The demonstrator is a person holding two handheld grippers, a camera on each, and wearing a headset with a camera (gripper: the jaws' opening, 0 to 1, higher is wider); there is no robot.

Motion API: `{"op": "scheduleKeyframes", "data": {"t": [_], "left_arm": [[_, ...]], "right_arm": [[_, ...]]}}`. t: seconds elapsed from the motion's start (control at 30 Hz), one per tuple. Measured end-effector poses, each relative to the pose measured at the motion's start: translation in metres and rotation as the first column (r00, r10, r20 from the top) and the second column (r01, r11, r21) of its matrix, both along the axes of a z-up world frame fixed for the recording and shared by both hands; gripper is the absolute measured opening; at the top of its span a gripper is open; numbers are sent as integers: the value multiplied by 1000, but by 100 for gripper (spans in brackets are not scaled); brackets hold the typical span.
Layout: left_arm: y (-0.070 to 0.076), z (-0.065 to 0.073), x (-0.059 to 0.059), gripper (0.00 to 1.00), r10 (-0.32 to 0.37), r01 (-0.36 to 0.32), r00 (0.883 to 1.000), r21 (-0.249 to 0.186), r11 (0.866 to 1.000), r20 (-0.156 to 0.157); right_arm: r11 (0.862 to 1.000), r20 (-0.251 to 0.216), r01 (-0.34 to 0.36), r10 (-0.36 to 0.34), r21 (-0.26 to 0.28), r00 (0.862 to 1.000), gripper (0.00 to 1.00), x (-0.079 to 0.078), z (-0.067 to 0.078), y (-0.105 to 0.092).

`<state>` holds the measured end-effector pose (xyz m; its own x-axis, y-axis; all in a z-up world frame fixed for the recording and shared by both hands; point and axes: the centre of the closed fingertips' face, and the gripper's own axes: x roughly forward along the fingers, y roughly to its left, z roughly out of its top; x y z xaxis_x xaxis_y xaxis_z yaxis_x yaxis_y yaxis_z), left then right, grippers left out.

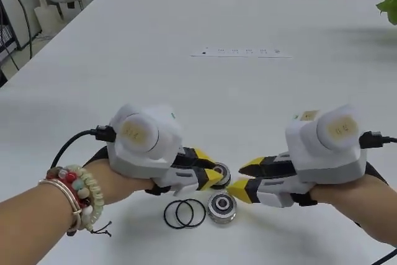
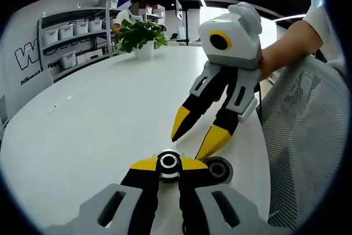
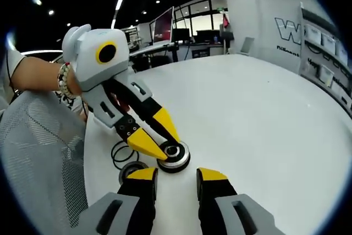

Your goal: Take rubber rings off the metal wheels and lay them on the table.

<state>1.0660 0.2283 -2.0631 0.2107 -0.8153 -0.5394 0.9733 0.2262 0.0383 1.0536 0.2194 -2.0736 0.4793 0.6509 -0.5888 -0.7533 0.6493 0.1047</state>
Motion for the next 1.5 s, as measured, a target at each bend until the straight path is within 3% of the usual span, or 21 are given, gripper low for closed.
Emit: {"op": "scheduleKeyframes", "data": {"t": [0.13, 0.27, 0.4, 0.73, 0.9, 0.97, 1.0, 1.3, 1.5], "left_arm": [[-2, 0, -1, 8, -3, 3, 1000, -6, 1000, 1], [-4, 0, -1, 8, -4, 4, 1000, -13, 1000, 0], [-5, 0, -1, 8, -8, 8, 1000, -16, 1000, -1], [-5, 0, -1, 8, -21, 21, 1000, -32, 999, -8], [-5, 0, -1, 8, -22, 22, 1000, -32, 999, -6], [-5, -1, -1, 8, -21, 20, 1000, -32, 999, -6], [-5, -1, -1, 8, -19, 19, 1000, -31, 999, -6], [-4, -1, 0, 8, -18, 18, 1000, -23, 1000, 2], [-4, -1, 0, 8, -19, 19, 1000, -19, 1000, 9]], "right_arm": [[1000, 8, 13, -13, 6, 1000, 28, 3, 0, 3], [1000, 25, 10, -10, -23, 1000, 25, 4, -2, 3], [999, 0, 8, -8, -34, 1000, 22, 2, -8, 4], [999, 14, -12, 13, -46, 1000, 19, 2, -7, 5], [994, 45, -58, 62, -90, 997, 15, 1, -7, 4], [990, 25, -73, 76, -118, 997, 10, -2, -11, 0], [993, 33, -59, 63, -100, 997, 8, 0, -9, 2], [992, 36, -48, 53, -118, 998, 1, 2, -9, -1], [992, 32, 5, -1, -123, 999, 0, 7, -8, -5]]}}
